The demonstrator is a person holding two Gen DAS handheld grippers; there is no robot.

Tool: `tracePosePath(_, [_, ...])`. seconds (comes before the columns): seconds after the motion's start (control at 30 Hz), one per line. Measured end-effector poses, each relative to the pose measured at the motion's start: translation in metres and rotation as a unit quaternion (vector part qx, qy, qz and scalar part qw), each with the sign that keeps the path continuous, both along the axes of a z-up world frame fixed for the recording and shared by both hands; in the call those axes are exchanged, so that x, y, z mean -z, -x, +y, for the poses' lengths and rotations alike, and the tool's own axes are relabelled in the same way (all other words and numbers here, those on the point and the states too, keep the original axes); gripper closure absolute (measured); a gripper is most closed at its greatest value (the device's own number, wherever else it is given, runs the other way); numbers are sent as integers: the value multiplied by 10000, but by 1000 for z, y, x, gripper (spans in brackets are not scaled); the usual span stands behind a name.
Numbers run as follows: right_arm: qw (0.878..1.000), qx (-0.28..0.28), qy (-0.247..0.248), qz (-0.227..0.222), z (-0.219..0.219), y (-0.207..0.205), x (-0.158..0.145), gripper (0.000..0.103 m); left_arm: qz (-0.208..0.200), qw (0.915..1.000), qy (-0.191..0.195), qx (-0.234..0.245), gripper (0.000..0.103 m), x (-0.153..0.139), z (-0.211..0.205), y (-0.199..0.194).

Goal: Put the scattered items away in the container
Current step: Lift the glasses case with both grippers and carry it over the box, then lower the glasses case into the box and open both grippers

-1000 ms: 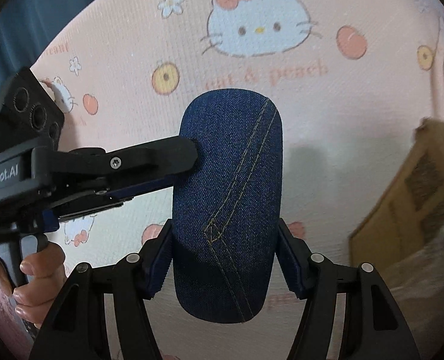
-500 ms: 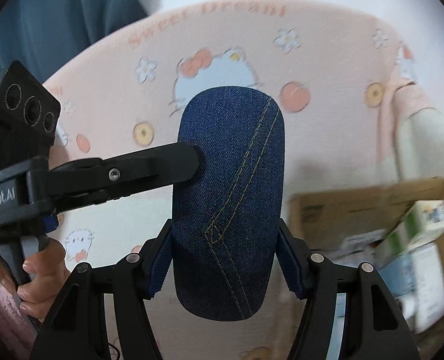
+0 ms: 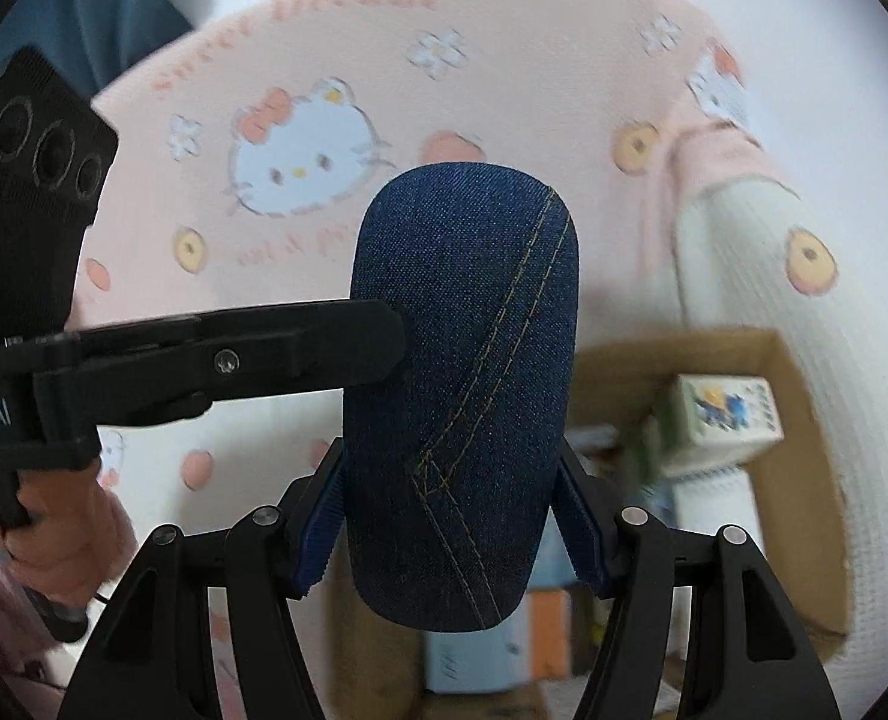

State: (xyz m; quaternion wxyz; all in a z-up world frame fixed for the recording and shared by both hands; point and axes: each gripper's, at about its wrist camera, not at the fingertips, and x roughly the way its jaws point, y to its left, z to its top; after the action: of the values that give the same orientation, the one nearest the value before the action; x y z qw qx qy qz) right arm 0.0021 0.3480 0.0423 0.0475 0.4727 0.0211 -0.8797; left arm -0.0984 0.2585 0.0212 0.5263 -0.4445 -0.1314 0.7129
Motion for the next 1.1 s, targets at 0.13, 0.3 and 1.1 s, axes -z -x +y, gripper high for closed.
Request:
tracePosePath(0.13, [9981, 162, 42, -587, 28, 1, 16, 41, -568, 9974, 367, 265, 69, 23, 35, 6])
tracePosePath(0.3, [9918, 354, 190, -1216, 58, 7, 43, 41, -755, 9899, 1041, 597, 69, 50, 79, -3])
tracePosePath(1.1, [9617, 177, 405, -2705, 83, 20, 111, 42, -590, 9557, 2734, 917, 72, 105, 113, -29])
